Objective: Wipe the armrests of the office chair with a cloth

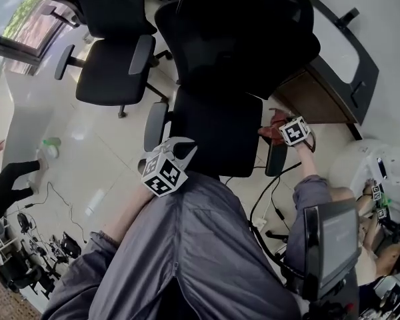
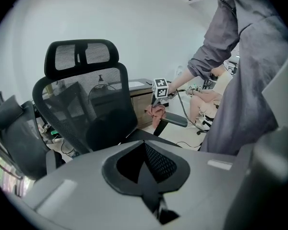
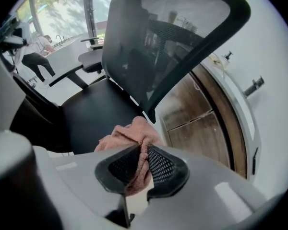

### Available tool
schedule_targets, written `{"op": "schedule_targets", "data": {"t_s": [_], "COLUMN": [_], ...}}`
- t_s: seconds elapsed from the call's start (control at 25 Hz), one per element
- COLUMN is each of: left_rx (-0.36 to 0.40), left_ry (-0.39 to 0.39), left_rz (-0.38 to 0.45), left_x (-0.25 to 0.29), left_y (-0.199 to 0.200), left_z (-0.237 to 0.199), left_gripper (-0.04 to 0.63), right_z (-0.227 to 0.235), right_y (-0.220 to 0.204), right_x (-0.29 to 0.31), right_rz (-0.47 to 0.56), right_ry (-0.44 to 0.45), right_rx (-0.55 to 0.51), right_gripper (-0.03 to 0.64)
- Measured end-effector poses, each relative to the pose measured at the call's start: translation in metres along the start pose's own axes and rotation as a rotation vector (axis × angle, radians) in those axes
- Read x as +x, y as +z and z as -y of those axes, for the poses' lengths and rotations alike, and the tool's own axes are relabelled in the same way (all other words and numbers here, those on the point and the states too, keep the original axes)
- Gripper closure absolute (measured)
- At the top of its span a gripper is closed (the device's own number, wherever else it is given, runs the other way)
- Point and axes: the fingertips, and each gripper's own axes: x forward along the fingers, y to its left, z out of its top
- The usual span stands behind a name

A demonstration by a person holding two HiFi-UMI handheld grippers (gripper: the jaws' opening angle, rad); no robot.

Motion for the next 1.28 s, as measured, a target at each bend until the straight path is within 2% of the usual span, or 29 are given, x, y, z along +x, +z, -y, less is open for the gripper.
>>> {"op": "schedule_targets", "data": {"t_s": [0.16,0.32,0.52,0.72,0.84,0.92,1.08,1.28], "left_rx": [-0.008,0.009,0.038,0.065,0.068,0.060,0.022,-0.026], "left_ry": [-0.016,-0.046,-0.072,-0.079,-0.081,-0.069,-0.020,0.031], "left_rz": [0.001,0.012,0.041,0.067,0.068,0.064,0.055,0.049], "left_x": [-0.001,0.002,0.012,0.019,0.019,0.016,0.001,-0.021], "left_y": [0.001,0.002,0.017,0.033,0.032,0.028,0.018,-0.004], "left_z": [0.004,0.009,0.013,0.017,0.022,0.022,0.015,0.010], "left_gripper": [0.578,0.578,0.578,0.578,0.578,0.578,0.578,0.578], "right_z": [-0.023,-0.066,-0.125,-0.176,-0.185,-0.180,-0.157,-0.126], "right_y": [-0.035,-0.054,-0.082,-0.137,-0.144,-0.136,-0.074,-0.003], "right_x": [0.006,-0.001,-0.026,-0.045,-0.052,-0.059,-0.072,-0.080], "right_rz": [-0.100,-0.042,0.029,-0.025,-0.009,0.000,0.095,0.168], "right_ry": [0.042,0.105,0.176,0.290,0.308,0.294,0.244,0.163], "right_rx": [-0.009,0.007,-0.067,-0.008,-0.013,-0.007,-0.046,-0.131], "right_gripper": [0.567,0.566,0.566,0.567,0.566,0.566,0.566,0.567]}}
